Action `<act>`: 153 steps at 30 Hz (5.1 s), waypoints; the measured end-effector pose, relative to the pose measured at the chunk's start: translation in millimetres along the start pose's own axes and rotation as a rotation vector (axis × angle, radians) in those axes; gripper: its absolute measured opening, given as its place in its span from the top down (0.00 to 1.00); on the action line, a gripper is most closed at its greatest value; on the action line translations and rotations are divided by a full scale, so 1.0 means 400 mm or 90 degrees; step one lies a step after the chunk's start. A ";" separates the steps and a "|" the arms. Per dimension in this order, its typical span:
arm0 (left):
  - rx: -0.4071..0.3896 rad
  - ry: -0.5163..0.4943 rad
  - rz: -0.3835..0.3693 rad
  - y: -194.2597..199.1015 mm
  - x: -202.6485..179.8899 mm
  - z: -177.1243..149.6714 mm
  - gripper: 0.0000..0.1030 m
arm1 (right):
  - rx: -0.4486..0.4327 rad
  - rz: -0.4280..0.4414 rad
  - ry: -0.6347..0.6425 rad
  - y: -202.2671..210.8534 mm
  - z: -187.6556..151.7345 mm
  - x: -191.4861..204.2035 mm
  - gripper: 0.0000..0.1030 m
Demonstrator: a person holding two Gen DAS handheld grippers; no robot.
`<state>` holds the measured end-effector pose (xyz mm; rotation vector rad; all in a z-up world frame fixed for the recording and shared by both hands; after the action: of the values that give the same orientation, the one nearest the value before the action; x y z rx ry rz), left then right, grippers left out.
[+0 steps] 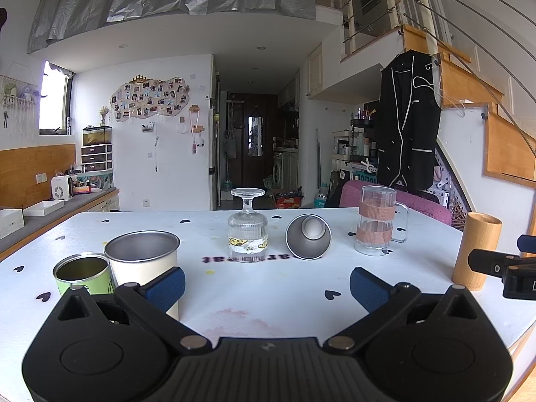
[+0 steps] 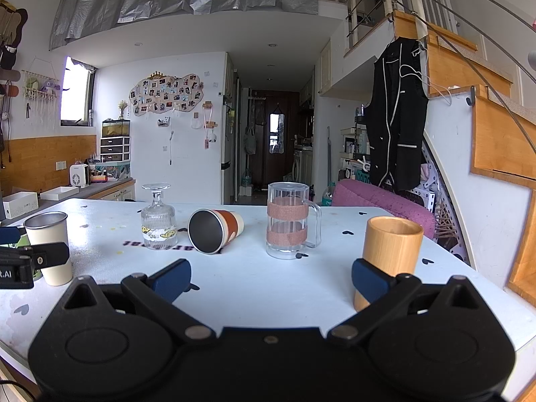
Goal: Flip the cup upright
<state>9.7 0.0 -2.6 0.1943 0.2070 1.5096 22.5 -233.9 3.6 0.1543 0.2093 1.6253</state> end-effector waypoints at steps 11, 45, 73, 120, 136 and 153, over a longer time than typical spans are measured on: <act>-0.001 0.000 0.000 0.000 0.000 0.000 0.00 | 0.000 0.000 0.000 -0.001 -0.001 0.001 0.00; -0.013 0.000 -0.030 -0.007 -0.015 0.015 0.00 | -0.001 -0.004 -0.002 -0.001 -0.001 -0.001 0.00; 0.048 -0.041 -0.157 -0.609 -0.097 0.104 0.04 | -0.013 -0.010 -0.033 0.019 -0.040 -0.081 0.00; 0.172 -0.087 -0.149 -0.263 -0.105 -0.043 0.18 | 0.021 0.016 -0.036 -0.053 -0.019 -0.053 0.00; 0.151 -0.135 -0.195 -0.146 -0.111 -0.088 0.18 | 0.249 0.137 -0.039 -0.394 0.084 0.116 0.00; 0.138 -0.111 -0.144 -0.142 -0.037 -0.100 0.08 | 0.356 0.098 0.048 -0.464 0.026 0.130 0.00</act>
<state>53.7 -17.7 -55.6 0.4586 0.2449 1.2372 202.0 -171.0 -30.1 0.5465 0.7240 1.6917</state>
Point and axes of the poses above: each gripper's, at about its wrist camera, not at the fingertips, and y roughly against the way its jaws point, x to its left, z to its top, the point moved 1 cm from there along -y, roughly the way its jaws point, and after that the axes turned 3 degrees about -z, right-handed, at the moved point
